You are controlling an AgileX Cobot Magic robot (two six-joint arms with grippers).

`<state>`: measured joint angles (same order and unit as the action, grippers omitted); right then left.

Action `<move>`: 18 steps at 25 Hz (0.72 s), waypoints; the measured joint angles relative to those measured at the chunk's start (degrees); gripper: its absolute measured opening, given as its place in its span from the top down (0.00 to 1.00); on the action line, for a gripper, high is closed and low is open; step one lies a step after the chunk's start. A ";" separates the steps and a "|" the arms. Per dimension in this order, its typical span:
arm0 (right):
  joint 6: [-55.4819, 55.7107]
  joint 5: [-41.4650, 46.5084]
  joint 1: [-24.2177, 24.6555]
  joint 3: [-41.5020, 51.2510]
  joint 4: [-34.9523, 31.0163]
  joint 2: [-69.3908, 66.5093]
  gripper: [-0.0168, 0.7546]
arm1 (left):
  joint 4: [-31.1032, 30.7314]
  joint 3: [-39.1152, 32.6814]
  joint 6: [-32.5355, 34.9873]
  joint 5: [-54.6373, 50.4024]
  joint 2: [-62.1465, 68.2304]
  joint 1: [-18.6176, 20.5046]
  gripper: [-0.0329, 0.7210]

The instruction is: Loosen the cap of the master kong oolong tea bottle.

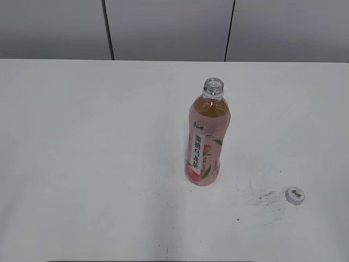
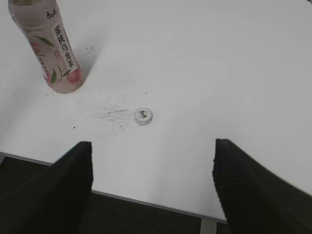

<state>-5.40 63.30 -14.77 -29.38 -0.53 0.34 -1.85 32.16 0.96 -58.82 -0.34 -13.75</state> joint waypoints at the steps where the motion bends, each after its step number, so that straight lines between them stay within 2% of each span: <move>1: 0.00 0.00 0.00 0.00 0.00 0.00 0.23 | 0.00 0.00 0.00 0.00 0.00 0.00 0.41; 4: 0.00 0.00 0.00 0.00 0.00 0.00 0.23 | 0.05 0.00 0.00 0.00 -0.05 0.24 0.41; 6: 0.00 0.00 0.41 0.00 0.06 0.00 0.23 | 0.05 0.00 0.00 0.00 -0.05 2.05 0.41; 11: 0.05 -0.04 7.69 0.00 0.06 0.00 0.23 | 0.17 0.00 0.06 0.00 -0.05 12.40 0.41; 13: 0.05 -0.04 9.95 0.00 0.06 0.00 0.23 | 0.17 0.00 0.10 0.00 -0.05 15.06 0.41; 18: 0.05 -0.11 11.10 0.00 -0.15 0.00 0.23 | 0.17 0.00 0.10 0.00 -0.05 16.03 0.43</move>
<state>-5.34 63.19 -3.66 -29.38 -0.68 0.34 -1.69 32.16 1.06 -58.82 -0.39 2.27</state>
